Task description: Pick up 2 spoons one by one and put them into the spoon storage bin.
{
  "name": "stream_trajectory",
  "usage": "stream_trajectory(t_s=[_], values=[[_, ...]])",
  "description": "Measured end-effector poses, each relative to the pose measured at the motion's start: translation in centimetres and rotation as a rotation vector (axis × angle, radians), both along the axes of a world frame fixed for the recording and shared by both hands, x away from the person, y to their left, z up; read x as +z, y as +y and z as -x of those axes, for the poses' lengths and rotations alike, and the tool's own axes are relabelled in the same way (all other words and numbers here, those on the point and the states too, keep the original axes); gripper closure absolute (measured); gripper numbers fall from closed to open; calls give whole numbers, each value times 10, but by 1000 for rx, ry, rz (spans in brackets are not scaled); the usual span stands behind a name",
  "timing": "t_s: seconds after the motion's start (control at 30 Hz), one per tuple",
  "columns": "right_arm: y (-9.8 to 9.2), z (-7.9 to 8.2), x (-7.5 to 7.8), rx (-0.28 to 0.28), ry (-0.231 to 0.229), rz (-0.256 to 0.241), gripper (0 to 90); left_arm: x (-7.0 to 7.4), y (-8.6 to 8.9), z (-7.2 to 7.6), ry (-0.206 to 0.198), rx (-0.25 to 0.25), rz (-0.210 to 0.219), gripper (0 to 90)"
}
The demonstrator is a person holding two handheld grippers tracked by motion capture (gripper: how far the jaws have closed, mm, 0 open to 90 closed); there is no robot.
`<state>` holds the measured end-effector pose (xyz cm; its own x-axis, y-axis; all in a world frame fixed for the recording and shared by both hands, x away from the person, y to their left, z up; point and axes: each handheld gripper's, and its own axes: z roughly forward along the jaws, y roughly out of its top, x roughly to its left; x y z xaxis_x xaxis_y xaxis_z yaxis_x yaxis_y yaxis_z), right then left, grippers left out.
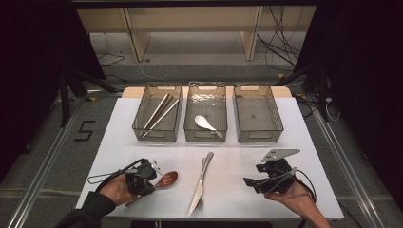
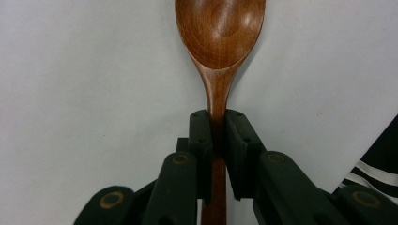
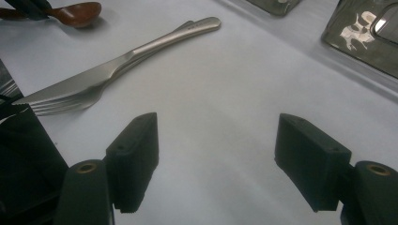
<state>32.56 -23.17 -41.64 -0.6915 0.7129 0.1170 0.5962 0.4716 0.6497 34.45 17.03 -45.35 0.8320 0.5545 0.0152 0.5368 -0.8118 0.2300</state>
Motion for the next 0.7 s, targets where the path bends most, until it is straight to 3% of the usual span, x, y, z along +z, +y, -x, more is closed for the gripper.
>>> stream_trajectory(t_s=[0.23, 0.4, 0.7], values=[[0, 0, 0, -2, -1, -1, 315, 12, 3, -2, -37, 15, 52, 813], [-1, -1, 0, -4, 1, -1, 316, 30, 2, -8, -80, 38, 130, 812], [-1, -1, -1, -4, 2, -3, 316, 46, -7, -30, -129, 68, 209, 812]])
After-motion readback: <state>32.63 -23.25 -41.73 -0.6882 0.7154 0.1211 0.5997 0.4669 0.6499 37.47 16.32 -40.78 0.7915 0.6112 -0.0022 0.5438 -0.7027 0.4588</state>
